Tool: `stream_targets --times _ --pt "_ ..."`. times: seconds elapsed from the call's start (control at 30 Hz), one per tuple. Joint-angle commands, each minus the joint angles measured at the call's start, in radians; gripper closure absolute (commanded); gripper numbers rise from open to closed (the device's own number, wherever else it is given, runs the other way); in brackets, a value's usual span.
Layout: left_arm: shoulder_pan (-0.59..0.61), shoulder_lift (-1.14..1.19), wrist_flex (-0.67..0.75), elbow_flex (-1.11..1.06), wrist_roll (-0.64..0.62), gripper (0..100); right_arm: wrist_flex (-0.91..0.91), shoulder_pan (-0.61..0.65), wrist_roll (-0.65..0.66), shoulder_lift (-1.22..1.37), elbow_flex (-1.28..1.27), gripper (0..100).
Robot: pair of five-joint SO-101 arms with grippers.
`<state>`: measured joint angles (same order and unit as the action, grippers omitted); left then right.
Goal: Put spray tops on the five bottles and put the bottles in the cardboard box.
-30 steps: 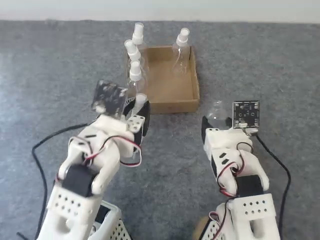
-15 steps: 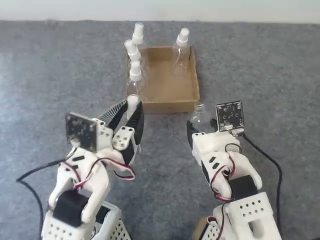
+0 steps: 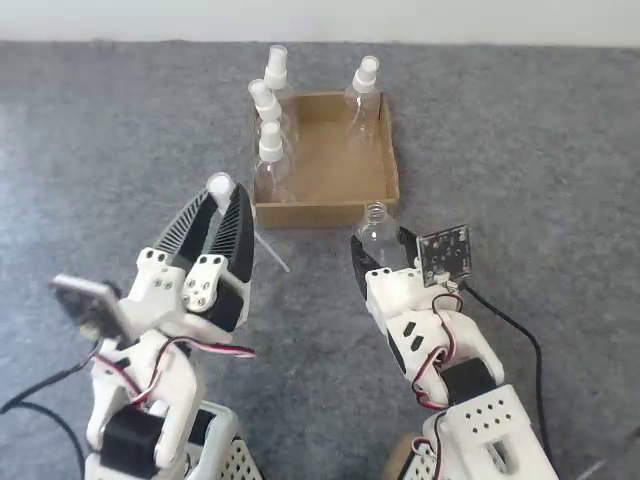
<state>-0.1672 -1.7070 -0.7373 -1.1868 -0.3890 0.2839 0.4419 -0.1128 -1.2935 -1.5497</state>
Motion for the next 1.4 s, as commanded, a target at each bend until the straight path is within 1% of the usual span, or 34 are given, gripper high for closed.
stream_targets --times 0.0,0.07,0.13,0.2,0.3,0.4,0.53,0.6,0.77,0.87,0.97,1.1,1.2,1.3,1.37 --pt "-0.003 -0.041 0.049 0.013 -0.009 98 -0.076 0.004 0.08 -0.022 -0.006 96.1" --pt "-0.005 -0.044 0.064 0.013 -0.008 98 -0.117 0.004 0.098 -0.022 -0.029 96.1" --pt "-0.005 -0.04 0.12 0.007 -0.005 98 -0.173 0.007 0.098 -0.022 -0.057 96.1" --pt "-0.006 -0.04 0.167 0.007 0.023 98 -0.242 0.028 0.1 -0.022 -0.092 96.1" --pt "-0.006 -0.04 0.222 0.013 0.023 98 -0.326 0.074 0.101 -0.021 -0.14 96.1" --pt "-0.018 -0.04 0.258 0.01 0.023 98 -0.331 0.084 0.101 -0.021 -0.14 96.1" --pt "-0.089 -0.04 0.269 0.012 0.028 98 -0.331 0.088 0.101 -0.021 -0.14 96.1" --pt "-0.103 -0.044 0.27 0.015 0.029 98 -0.331 0.088 0.107 -0.018 -0.14 96.1" --pt "-0.107 -0.038 0.348 -0.012 0.026 99 -0.292 0.09 0.195 -0.021 -0.14 96.1" --pt "-0.109 -0.04 0.396 -0.044 0.025 99 -0.282 0.122 0.269 -0.021 -0.14 96.1" --pt "-0.109 -0.04 0.43 -0.077 0.028 99 -0.282 0.148 0.304 -0.021 -0.14 96.1" --pt "-0.109 -0.04 0.463 -0.102 0.029 99 -0.282 0.165 0.304 -0.021 -0.14 96.1" --pt "-0.109 -0.038 0.462 -0.108 0.028 99 -0.282 0.165 0.304 -0.021 -0.14 96.1" --pt "-0.14 -0.038 0.465 -0.134 0.034 99 -0.282 0.165 0.304 -0.021 -0.14 96.1" --pt "-0.164 -0.038 0.466 -0.147 0.068 99 -0.282 0.166 0.304 -0.021 -0.14 96.1"
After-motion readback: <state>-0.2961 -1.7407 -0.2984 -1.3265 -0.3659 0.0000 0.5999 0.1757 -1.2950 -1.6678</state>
